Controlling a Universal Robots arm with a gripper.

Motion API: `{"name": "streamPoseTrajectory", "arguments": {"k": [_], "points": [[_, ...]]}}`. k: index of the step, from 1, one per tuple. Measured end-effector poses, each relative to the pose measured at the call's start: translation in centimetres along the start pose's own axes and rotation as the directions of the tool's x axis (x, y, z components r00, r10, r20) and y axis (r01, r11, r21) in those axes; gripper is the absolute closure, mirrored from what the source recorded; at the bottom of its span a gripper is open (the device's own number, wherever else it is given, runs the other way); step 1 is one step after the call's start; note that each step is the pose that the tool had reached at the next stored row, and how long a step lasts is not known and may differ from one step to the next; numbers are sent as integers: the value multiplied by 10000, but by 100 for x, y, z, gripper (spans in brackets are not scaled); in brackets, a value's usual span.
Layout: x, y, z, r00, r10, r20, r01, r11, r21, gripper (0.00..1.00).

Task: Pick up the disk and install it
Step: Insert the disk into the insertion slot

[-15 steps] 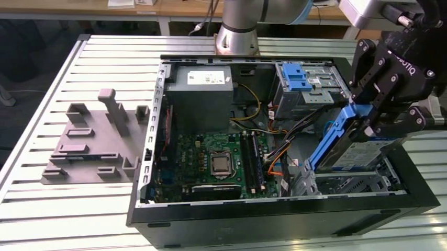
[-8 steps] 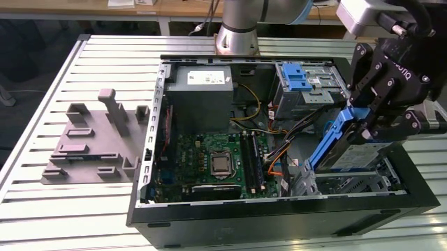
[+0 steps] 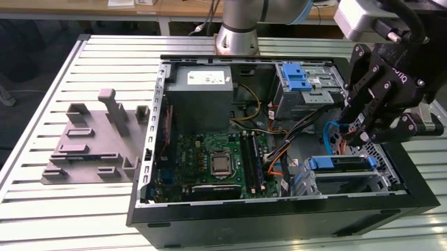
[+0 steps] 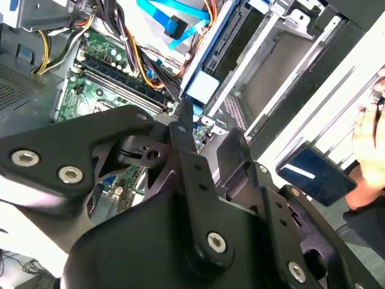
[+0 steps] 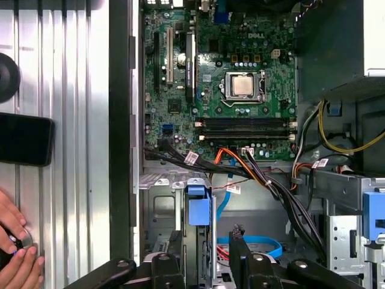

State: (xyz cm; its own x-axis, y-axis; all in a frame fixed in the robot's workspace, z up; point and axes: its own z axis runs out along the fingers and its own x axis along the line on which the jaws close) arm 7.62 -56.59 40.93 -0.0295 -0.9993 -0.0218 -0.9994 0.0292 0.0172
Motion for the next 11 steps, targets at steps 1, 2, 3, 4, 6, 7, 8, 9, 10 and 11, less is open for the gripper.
{"name": "streamPoseTrajectory", "arguments": {"k": [1,2,3,4,6,7,8,9,10,11], "points": [[1,-1,48,10000,1,0,-1,10000,0,70],[1,-2,57,10000,0,1,0,10000,0,82],[1,-2,66,10000,0,0,0,10000,0,82],[2,-2,75,10000,1,0,-1,10000,0,88],[2,-3,95,10000,1,1,-1,10000,0,89],[2,-3,104,10000,0,1,0,10000,0,89],[2,-3,111,10000,1,0,-1,10000,0,89],[2,-4,117,10000,1,-1,-1,10000,0,89],[2,-4,124,10000,1,0,-1,10000,0,89],[3,-4,131,10000,1,0,-1,10000,0,89]]}}
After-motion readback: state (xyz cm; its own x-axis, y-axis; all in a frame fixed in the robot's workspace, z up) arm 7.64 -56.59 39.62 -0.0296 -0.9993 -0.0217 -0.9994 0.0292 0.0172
